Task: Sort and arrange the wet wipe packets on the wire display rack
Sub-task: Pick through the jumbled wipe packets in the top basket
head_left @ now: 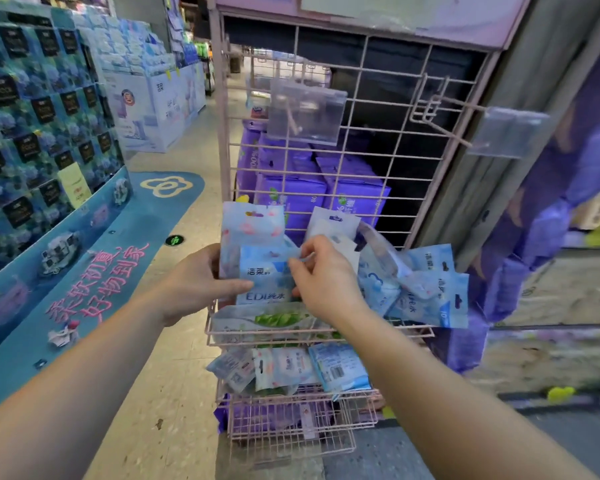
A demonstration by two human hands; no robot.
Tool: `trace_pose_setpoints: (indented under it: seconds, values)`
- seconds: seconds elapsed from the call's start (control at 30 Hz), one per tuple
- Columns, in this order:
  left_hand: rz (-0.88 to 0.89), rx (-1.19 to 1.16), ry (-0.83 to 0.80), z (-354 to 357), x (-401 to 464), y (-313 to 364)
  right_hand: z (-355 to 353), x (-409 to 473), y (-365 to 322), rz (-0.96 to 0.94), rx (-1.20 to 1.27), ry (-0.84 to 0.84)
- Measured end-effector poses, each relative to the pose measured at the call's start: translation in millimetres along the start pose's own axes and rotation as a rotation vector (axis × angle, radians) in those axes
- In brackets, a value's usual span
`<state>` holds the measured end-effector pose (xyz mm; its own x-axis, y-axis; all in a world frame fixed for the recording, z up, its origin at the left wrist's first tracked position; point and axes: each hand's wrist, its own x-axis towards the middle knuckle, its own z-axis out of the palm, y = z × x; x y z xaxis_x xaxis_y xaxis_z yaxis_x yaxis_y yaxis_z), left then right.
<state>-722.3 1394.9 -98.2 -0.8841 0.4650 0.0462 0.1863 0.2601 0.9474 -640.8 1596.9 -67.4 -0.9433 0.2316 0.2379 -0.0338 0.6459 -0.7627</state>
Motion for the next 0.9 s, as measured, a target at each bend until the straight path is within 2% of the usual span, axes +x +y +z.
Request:
trace_pose_setpoints:
  seconds: [0.1, 0.23, 0.3, 0.37, 0.43, 0.5, 0.53, 0.6, 0.67, 0.77, 0.9]
  values:
    - [0.015, 0.041, 0.106, -0.6, 1.4, -9.3, 9.5, -20.4, 5.7, -0.034, -0.042, -0.066]
    - [0.016, 0.007, 0.139, 2.8, 0.9, -7.9, 13.2, -33.8, 17.1, -0.055, -0.271, -0.247]
    - [0.010, 0.000, 0.119, 2.4, 0.5, -6.8, 9.5, -39.2, 16.4, -0.096, -0.262, -0.229]
    - [0.015, 0.010, 0.104, 1.6, -0.6, -5.2, -5.2, -42.7, 9.8, -0.189, -0.152, -0.059]
    - [0.032, 0.021, 0.118, 3.3, -2.5, -0.6, -32.7, -37.3, 11.5, -0.288, -0.095, 0.210]
    - [0.073, -0.007, 0.138, 5.7, -3.6, 4.2, -69.2, -27.0, 23.8, -0.316, -0.234, 0.391]
    - [0.096, -0.031, 0.150, 6.8, -3.1, 6.3, -87.7, -21.8, 33.3, -0.261, -0.360, 0.373]
    - [0.118, -0.124, 0.173, 7.7, -1.2, 12.2, -118.1, -13.5, 56.4, -0.028, -0.601, 0.128]
    - [0.139, -0.229, 0.172, 9.3, 0.7, 22.3, -130.8, -14.0, 73.2, 0.118, -0.678, -0.036]
    - [0.217, -0.181, 0.147, 15.8, 6.1, 39.3, -135.0, -9.1, 82.5, 0.027, -0.522, 0.114]
    - [0.303, -0.151, 0.142, 30.2, 13.9, 66.7, -151.5, 8.6, 64.8, -0.006, -0.005, 0.297]
